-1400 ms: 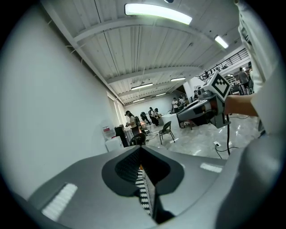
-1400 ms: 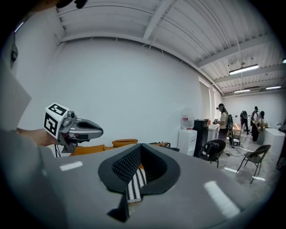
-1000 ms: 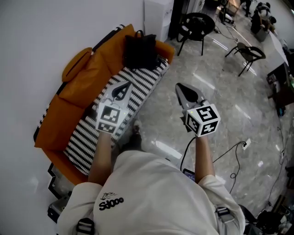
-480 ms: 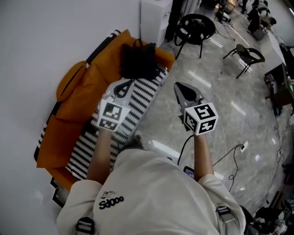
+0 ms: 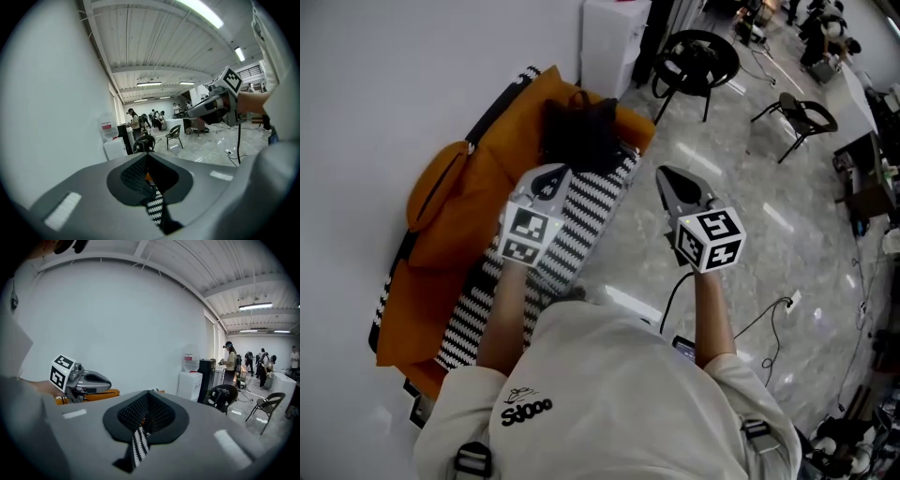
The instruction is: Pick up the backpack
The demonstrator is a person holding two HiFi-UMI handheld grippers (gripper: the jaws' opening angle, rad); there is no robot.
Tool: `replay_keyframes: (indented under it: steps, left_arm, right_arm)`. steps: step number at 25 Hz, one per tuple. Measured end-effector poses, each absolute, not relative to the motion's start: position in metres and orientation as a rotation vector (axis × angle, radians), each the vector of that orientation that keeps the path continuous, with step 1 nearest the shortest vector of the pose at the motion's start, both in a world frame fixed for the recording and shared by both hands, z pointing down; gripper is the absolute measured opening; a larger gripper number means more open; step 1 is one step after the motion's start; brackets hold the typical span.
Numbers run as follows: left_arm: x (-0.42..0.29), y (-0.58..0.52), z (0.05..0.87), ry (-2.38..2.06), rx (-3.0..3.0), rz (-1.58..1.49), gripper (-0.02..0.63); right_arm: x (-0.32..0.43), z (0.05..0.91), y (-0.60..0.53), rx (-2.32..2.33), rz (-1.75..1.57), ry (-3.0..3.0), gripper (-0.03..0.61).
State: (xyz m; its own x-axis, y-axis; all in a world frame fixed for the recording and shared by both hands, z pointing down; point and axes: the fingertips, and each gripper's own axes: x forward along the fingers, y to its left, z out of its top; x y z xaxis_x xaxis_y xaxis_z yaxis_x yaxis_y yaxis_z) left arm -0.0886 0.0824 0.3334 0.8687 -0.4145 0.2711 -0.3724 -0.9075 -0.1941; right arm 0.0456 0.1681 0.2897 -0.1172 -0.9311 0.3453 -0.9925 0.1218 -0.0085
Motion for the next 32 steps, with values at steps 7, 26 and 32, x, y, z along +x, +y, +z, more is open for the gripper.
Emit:
replay_keyframes:
  steps: [7, 26, 32]
  left_arm:
    - [-0.090, 0.027, 0.356, 0.601, -2.941, -0.497, 0.011]
    - [-0.076, -0.078, 0.366, 0.778, -3.086, -0.260, 0.003]
    - [-0.034, -0.101, 0.383, 0.811, -3.030, -0.350, 0.006]
  right_arm:
    - [0.052, 0.307, 0.120, 1.907, 0.406, -2.074, 0.003]
    - [0.060, 0.354, 0.024, 1.694, 0.467, -2.126, 0.005]
    - [0.096, 0.366, -0.015, 1.626, 0.496, -2.176, 0.005]
